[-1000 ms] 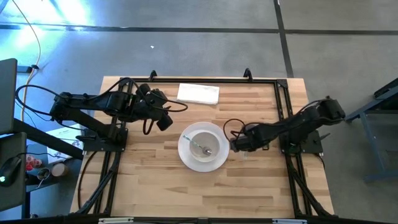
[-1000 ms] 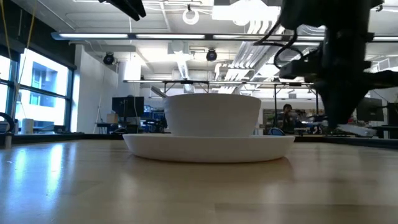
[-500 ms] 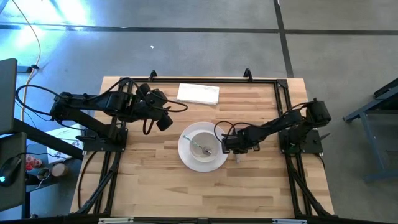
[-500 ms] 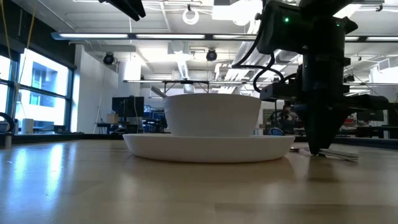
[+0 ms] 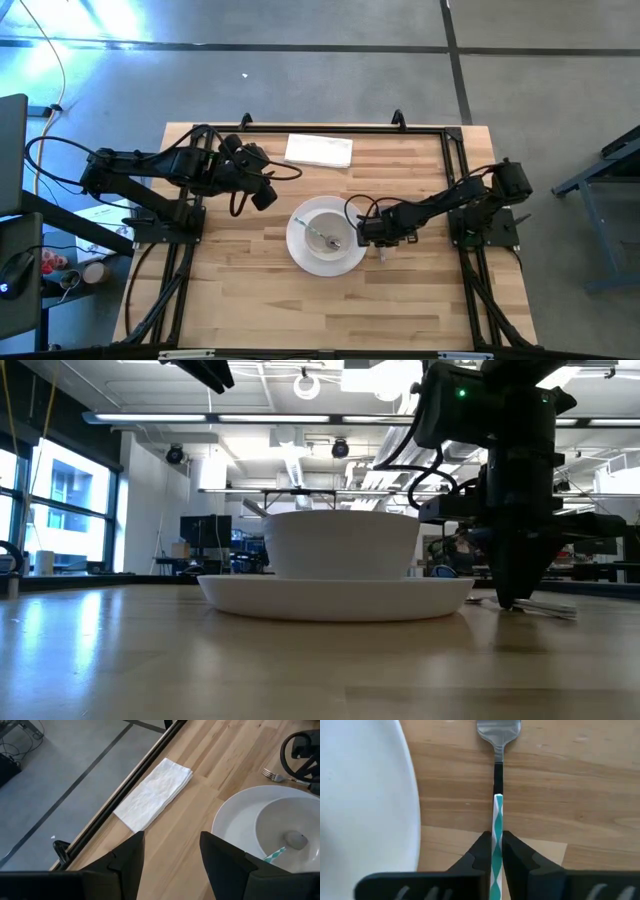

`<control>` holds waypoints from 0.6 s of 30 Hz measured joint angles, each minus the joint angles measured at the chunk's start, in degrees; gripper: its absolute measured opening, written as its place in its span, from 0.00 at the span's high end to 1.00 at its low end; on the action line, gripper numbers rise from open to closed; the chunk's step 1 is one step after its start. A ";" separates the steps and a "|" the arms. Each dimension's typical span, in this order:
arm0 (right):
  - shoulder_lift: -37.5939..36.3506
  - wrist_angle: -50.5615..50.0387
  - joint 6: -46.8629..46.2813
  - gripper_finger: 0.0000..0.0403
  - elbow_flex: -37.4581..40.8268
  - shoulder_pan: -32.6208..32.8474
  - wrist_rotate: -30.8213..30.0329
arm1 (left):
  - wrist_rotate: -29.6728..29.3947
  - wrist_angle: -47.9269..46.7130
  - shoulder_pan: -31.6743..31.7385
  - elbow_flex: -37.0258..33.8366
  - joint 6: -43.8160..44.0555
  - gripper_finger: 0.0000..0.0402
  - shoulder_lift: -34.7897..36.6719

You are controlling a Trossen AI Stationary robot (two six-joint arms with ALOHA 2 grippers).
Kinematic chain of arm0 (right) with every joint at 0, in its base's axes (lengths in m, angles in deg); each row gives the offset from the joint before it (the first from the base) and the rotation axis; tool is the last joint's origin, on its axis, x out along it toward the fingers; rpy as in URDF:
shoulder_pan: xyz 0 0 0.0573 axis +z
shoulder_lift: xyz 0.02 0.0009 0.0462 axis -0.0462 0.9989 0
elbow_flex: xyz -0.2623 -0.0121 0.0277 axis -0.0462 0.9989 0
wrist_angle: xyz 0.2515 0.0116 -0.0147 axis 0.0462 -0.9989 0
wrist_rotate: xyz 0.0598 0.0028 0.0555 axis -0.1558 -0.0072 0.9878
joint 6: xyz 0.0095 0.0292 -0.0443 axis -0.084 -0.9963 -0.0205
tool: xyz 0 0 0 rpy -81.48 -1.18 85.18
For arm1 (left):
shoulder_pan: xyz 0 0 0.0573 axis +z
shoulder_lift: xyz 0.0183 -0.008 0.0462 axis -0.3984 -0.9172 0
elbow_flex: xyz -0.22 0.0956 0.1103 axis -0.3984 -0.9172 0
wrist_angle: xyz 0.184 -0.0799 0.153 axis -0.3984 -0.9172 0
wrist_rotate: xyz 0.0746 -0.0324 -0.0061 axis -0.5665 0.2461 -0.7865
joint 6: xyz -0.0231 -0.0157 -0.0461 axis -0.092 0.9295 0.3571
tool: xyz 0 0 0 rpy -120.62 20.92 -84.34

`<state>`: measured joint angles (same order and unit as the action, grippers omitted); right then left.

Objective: Set table place
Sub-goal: Put the blue fork to the right of the white plate

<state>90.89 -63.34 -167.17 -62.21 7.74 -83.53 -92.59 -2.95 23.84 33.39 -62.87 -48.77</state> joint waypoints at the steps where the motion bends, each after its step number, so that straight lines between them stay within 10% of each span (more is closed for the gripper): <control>1: 0.02 -0.01 0.01 0.92 0.00 0.00 -0.04 | 0.01 0.00 0.02 0.00 0.00 0.55 0.00; 18: -7.69 -19.95 3.38 0.81 -9.50 1.12 -8.90 | -0.84 -3.54 0.00 0.00 0.40 0.55 0.00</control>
<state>83.20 -83.29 -163.79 -71.71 8.86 -92.44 -93.43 -6.49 23.84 33.39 -62.47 -48.77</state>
